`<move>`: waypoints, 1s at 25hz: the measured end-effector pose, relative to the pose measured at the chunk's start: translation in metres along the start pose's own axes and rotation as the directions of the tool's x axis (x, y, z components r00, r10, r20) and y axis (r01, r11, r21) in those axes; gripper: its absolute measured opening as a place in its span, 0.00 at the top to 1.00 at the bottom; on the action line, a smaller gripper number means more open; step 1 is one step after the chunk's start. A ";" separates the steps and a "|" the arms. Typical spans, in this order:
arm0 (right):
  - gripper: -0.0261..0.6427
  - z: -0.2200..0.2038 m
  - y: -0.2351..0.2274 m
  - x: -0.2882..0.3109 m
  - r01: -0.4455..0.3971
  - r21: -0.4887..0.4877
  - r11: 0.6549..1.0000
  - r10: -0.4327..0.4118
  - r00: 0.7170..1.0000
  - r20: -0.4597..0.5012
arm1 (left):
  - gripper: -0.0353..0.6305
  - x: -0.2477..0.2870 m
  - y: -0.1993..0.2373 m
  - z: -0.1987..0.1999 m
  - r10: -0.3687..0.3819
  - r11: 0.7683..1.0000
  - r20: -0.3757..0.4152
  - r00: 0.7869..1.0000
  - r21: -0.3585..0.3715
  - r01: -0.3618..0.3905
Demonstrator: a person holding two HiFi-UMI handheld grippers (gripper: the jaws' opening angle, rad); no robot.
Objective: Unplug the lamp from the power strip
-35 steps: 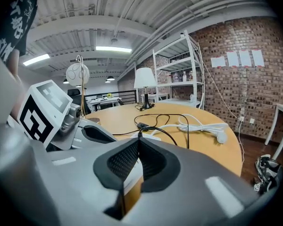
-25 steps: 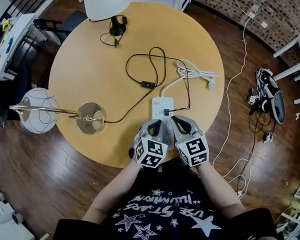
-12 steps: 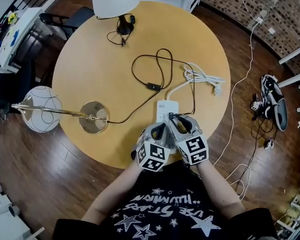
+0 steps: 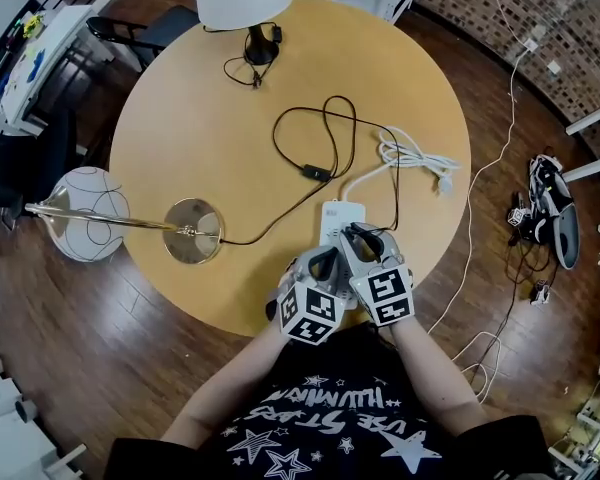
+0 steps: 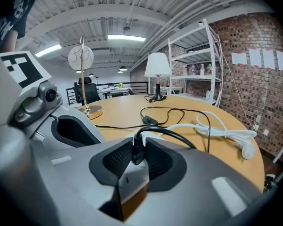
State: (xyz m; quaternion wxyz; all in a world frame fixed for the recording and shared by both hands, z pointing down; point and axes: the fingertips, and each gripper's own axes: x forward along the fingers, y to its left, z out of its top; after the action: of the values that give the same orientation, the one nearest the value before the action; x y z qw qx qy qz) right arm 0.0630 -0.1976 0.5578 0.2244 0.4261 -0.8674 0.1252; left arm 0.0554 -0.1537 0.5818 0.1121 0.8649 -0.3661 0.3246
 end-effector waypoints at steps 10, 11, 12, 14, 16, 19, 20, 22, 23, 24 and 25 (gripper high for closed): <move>0.84 0.000 0.000 0.001 0.035 -0.046 0.998 -0.039 0.996 -0.075 | 0.94 0.000 0.000 0.000 -0.009 1.000 -0.025 1.000 0.007 0.009; 0.84 -0.004 -0.002 0.000 0.031 -0.004 1.000 -0.032 0.997 -0.065 | 0.94 0.000 0.000 -0.001 -0.005 1.000 -0.018 1.000 -0.002 0.005; 0.84 -0.008 -0.004 0.000 0.032 0.025 0.999 -0.031 0.998 -0.061 | 0.94 0.000 0.000 -0.001 -0.001 1.000 -0.011 1.000 -0.010 0.001; 0.85 -0.011 -0.006 0.000 0.044 0.035 0.998 -0.041 0.997 -0.068 | 0.94 0.000 0.001 0.000 0.003 1.000 -0.004 1.000 -0.016 -0.003; 0.85 -0.006 -0.003 0.000 0.061 -0.003 0.998 -0.061 0.995 -0.079 | 0.94 0.001 0.001 0.000 0.000 1.000 -0.004 1.000 -0.014 0.000; 0.85 0.002 -0.001 0.002 0.090 -0.054 0.995 -0.095 0.991 -0.100 | 0.94 0.001 0.000 0.000 -0.011 1.000 -0.009 1.000 -0.005 0.011; 0.85 0.004 -0.001 0.002 0.094 -0.063 0.994 -0.100 0.990 -0.103 | 0.94 0.001 0.001 0.000 -0.014 1.000 -0.014 1.000 -0.004 0.014; 0.85 0.001 -0.002 0.001 0.089 -0.033 0.996 -0.092 0.990 -0.103 | 0.94 0.001 0.001 0.000 -0.018 1.000 -0.019 1.000 -0.013 0.018; 0.85 0.000 -0.003 0.000 0.087 -0.006 0.996 -0.087 0.991 -0.101 | 0.94 0.001 0.000 0.000 -0.020 1.000 -0.020 1.000 -0.016 0.020; 0.85 -0.002 -0.004 -0.001 0.088 0.012 0.996 -0.087 0.991 -0.099 | 0.94 0.002 0.000 0.000 -0.023 1.000 -0.020 1.000 -0.018 0.022; 0.85 -0.002 -0.005 -0.002 0.092 0.019 0.996 -0.090 0.991 -0.097 | 0.94 0.002 -0.001 0.001 -0.024 1.000 -0.020 1.000 -0.019 0.024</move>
State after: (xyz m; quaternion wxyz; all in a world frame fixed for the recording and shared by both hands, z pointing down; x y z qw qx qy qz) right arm 0.0693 -0.1982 0.5588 0.2663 0.4613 -0.8338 0.1451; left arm 0.0572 -0.1544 0.5826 0.1278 0.8649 -0.3576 0.3283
